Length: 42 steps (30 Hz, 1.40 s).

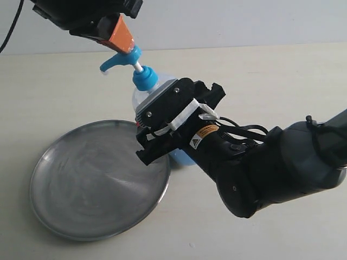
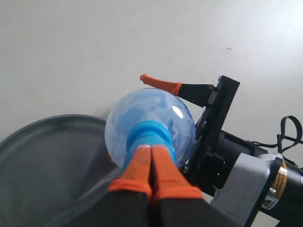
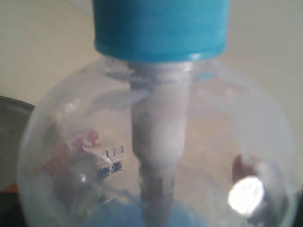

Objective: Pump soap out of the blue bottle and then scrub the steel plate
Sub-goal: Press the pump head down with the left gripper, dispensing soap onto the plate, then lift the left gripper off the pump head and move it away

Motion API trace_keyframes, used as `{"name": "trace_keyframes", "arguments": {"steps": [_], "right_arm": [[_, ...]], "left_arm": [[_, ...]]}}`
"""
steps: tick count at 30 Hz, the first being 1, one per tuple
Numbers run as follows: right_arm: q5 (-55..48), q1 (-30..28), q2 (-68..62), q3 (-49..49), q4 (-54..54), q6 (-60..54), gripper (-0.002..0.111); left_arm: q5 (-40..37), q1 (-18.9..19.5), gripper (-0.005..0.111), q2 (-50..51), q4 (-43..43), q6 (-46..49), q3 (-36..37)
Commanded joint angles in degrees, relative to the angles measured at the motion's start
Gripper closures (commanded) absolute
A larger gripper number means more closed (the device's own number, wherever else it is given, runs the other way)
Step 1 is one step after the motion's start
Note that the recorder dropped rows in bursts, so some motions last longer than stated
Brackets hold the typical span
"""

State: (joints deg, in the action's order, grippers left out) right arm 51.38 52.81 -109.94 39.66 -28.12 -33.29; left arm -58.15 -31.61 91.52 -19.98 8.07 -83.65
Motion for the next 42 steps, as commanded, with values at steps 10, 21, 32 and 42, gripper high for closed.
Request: {"name": "trace_keyframes", "arguments": {"steps": [10,21,32,42], "right_arm": [[1.46,0.49,0.08,0.13,5.12,0.36,0.108],[1.46,0.49,0.08,0.13,5.23,0.36,0.108],[1.46,0.49,0.08,0.13,3.75,0.36,0.108],[1.82,0.49,0.08,0.13,-1.08,-1.16,0.108]], "left_arm": [[-2.64,-0.48,0.107,5.43,-1.56,0.25,1.19],[3.77,-0.48,0.107,6.94,-4.48,1.49,9.06],[7.94,-0.48,0.107,2.39,-4.18,2.41,8.16],[9.12,-0.37,0.107,-8.62,4.27,1.65,-3.13]]}}
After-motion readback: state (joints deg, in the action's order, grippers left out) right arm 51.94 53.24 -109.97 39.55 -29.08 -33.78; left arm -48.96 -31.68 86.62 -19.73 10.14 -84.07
